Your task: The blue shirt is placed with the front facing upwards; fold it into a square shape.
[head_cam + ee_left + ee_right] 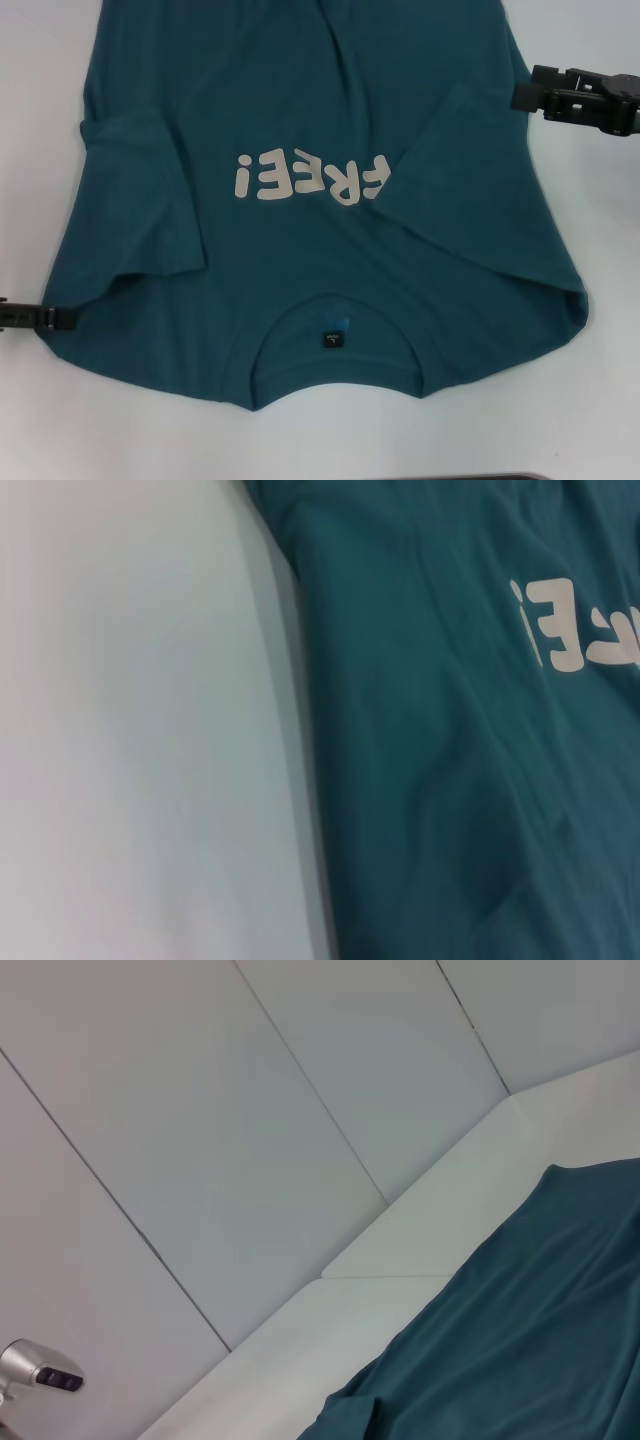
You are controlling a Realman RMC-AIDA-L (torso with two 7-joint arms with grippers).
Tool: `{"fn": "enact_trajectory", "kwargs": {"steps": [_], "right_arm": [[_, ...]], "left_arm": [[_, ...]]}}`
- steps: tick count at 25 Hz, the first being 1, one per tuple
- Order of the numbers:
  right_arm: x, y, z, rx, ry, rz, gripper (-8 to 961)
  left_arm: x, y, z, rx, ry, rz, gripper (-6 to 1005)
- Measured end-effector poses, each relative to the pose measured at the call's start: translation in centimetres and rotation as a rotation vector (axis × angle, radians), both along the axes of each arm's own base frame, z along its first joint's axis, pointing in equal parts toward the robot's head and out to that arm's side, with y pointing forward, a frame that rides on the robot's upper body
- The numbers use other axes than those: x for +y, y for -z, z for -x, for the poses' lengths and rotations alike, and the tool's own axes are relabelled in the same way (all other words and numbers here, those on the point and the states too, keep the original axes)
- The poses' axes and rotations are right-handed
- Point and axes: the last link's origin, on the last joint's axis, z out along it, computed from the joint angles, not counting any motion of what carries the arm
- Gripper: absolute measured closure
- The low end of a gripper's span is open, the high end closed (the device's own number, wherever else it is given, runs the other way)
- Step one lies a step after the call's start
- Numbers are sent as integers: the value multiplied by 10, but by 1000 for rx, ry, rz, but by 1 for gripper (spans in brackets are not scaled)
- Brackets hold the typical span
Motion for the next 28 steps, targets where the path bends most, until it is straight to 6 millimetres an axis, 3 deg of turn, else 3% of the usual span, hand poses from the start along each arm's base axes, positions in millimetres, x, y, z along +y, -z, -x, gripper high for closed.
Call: {"fn": "enact_trajectory", "kwargs": {"steps": [10,28], "right_arm": [[0,-2,-1,-2,2,-1,8],[1,-3,-1,-1,5,1,9]], "left_arm": [[-1,7,-7,-15,18,49,125],[13,29,-42,-74,113,143,125]]}}
